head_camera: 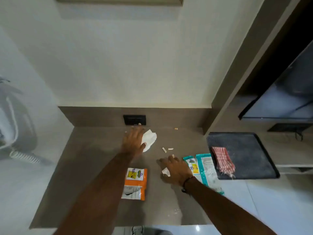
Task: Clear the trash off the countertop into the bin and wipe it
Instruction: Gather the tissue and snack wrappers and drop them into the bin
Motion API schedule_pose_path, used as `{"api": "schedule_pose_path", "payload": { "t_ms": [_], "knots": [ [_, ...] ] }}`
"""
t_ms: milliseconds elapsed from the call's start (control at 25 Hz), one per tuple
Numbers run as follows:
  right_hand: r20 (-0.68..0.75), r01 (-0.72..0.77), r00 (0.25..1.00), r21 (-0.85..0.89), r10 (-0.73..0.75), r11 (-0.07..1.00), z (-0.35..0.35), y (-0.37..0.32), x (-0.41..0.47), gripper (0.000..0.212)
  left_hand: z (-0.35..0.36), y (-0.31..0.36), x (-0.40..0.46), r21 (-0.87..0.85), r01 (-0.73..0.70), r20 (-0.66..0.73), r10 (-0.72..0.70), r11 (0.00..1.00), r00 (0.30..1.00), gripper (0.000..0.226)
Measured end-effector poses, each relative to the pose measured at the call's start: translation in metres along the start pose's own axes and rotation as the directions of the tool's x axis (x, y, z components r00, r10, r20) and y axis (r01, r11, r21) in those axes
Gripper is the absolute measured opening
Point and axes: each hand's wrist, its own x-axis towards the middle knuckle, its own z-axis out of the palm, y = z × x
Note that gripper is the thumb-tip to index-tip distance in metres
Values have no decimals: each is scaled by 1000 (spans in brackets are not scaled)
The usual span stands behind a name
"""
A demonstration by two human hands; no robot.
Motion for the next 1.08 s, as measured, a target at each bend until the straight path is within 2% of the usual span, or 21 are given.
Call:
{"api": "schedule_pose_path", "payload": {
  "t_ms": [80, 200, 280, 360, 400, 480, 560, 640, 760, 840, 920, 1000, 1080],
  "knots": [
    [55, -78, 996, 27, 76, 997, 20, -5, 13, 58, 18, -6, 18, -13, -79, 65, 79, 997, 995, 70],
    [50, -200, 979, 66, 197, 978, 42, -10, 17, 48, 48, -16, 45, -42, -262, -5, 262, 964, 965, 61],
    [17, -251, 968, 171, 252, 953, 42, -8, 23, 41, 55, -23, 60, -74, -280, 54, 284, 957, 957, 50],
    [40, -311, 948, 308, 314, 899, 33, -8, 27, 33, 56, -19, 65, -104, -186, 183, 202, 977, 962, 45],
    [33, -339, 934, 384, 355, 859, 30, -7, 29, 26, 55, -14, 62, -143, -124, 172, 148, 982, 974, 42],
    [39, -400, 882, 586, 469, 705, 21, -4, 33, 22, 51, -9, 53, -319, -31, 91, 63, 947, 994, 35],
    [132, -401, 846, 797, 517, 451, 9, -3, 34, 29, 43, -2, 33, -510, -55, 36, 85, 858, 996, 32],
    [201, -340, 860, 911, 469, 234, 0, -2, 29, 34, 35, 11, 2, -642, -111, -26, 123, 759, 992, 26],
    [146, -178, 909, 983, 391, 47, -7, -4, 0, 30, 30, 40, -48, -647, -144, -23, 170, 748, 985, 31],
    [129, -153, 927, 987, 352, 41, -2, -2, -37, 32, 33, 65, -87, -638, -119, -13, 144, 761, 989, 41],
    [102, -148, 954, 978, 281, 149, 10, 5, -76, 32, 39, 91, -127, -682, -56, 8, 84, 729, 996, 53],
    [51, -121, 969, 951, 242, 284, 24, 15, -117, 28, 51, 117, -166, -704, -14, 41, 60, 710, 997, 50],
    [26, -105, 973, 937, 231, 334, 43, 21, -158, 22, 67, 141, -203, -731, 38, 109, 62, 681, 992, 43]
  ]
}}
